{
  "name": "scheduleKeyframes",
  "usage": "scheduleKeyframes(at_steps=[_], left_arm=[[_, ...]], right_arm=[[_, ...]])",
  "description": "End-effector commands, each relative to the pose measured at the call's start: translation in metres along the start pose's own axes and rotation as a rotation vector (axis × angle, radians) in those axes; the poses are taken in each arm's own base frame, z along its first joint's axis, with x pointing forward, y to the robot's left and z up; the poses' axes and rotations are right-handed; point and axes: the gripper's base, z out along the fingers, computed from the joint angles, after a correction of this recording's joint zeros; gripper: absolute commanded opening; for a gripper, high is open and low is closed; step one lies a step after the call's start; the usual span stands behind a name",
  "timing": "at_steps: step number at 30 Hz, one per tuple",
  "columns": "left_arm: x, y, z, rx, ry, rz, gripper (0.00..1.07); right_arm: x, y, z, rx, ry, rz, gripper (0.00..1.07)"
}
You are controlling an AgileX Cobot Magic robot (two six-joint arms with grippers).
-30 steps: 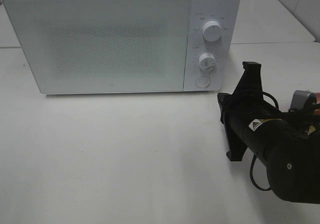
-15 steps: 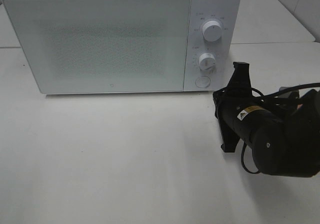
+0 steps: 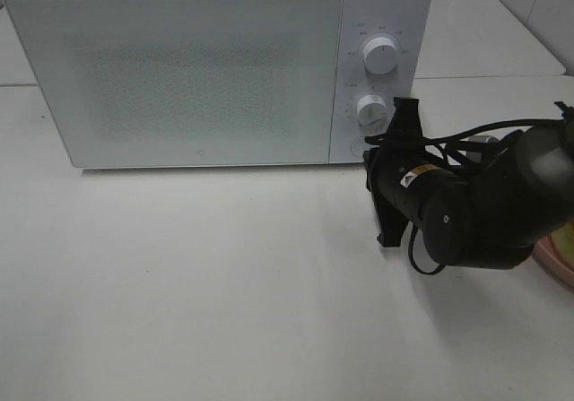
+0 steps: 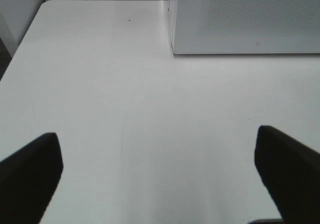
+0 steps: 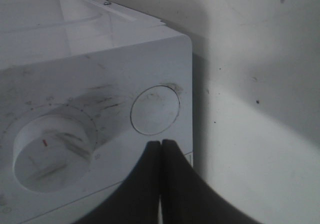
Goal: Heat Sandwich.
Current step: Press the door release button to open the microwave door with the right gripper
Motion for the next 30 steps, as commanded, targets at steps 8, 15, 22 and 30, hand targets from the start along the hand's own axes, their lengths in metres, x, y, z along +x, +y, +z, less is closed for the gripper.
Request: scheduleKeyframes(at_steps=[8,15,22,30], left_arm=[[0.002,-0.001,-0.003,0.006,-0.031,-0.004,1.00],[0.002,-0.001,-0.003,0.006,-0.031,-0.004,1.00],[0.002,-0.001,-0.003,0.006,-0.031,-0.004,1.00],[0.002,-0.001,-0.003,0.006,-0.031,-0.004,1.00]], right_arm=[[0.007,0.002,0.020,-0.004,0.011,-0.027,0.00],[0.001,0.008,0.032,-0.023,-0.012,-0.035,0.00],[0.002,0.007,0.040,-0.027,-0.021,-0.026,0.00],[0.000,0.012,0.040,-0.080,-0.043,-0.036,0.00]])
